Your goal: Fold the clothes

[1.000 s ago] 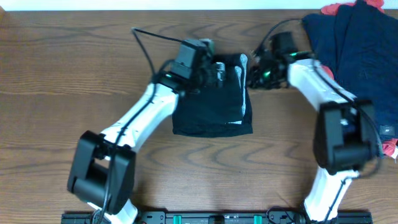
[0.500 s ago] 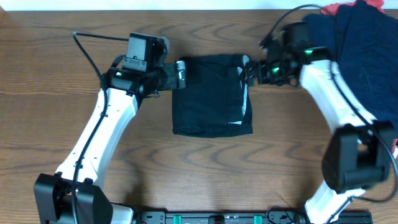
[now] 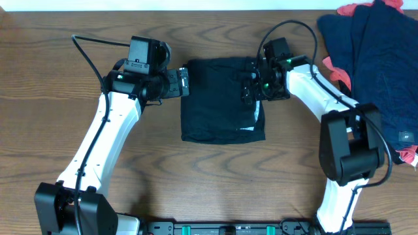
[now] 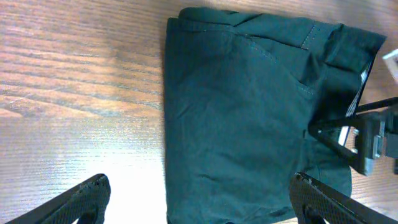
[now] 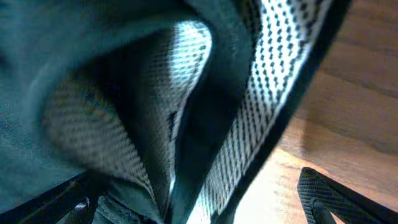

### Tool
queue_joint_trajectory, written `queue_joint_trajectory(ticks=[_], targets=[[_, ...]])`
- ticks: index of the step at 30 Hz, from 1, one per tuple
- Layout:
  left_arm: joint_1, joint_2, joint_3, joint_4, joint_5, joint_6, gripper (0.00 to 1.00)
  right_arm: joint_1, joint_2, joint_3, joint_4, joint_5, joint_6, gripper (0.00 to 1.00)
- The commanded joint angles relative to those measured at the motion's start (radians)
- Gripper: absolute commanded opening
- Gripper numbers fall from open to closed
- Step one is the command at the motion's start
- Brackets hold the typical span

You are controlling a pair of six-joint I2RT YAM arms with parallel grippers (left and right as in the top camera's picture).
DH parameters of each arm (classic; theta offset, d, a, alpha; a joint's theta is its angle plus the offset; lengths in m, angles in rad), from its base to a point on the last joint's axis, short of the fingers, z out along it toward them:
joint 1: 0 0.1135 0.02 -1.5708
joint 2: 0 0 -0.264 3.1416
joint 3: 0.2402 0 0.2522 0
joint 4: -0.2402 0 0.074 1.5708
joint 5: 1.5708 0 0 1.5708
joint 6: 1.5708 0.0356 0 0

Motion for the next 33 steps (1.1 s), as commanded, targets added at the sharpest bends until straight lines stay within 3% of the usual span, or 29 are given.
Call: queue_joint_trajectory(ticks=[1,7,12,14,17,19,25,33], targets=[[0.003,0.002,0.012,-0.010,-0.032,0.021,0.93,0.018,0.037,-0.004,0.002,0.034,0.022,0.94],[0.003,0.002,0.012,-0.025,-0.072,0.021,0.93,0.027,0.065,-0.005,0.018,-0.060,0.021,0.74],[0.003,0.002,0.010,-0.029,-0.076,0.021,0.93,0.031,0.065,-0.005,0.029,-0.113,0.022,0.64],[0.003,0.002,0.010,-0.029,-0.082,0.021,0.93,0.031,0.065,-0.005,0.028,-0.134,0.022,0.52],[0.003,0.002,0.010,-0.029,-0.082,0.021,0.93,0.034,0.065,-0.005,0.033,-0.142,0.022,0.18],[0.003,0.002,0.010,-0.029,-0.082,0.021,0.93,0.038,0.065,-0.005,0.042,-0.141,0.026,0.04],[0.003,0.002,0.010,-0.029,-0.083,0.021,0.93,0.063,0.065,-0.005,0.094,-0.141,0.026,0.01],[0.003,0.002,0.010,-0.037,-0.172,0.021,0.93,0.101,0.065,-0.005,0.286,-0.141,0.040,0.01]])
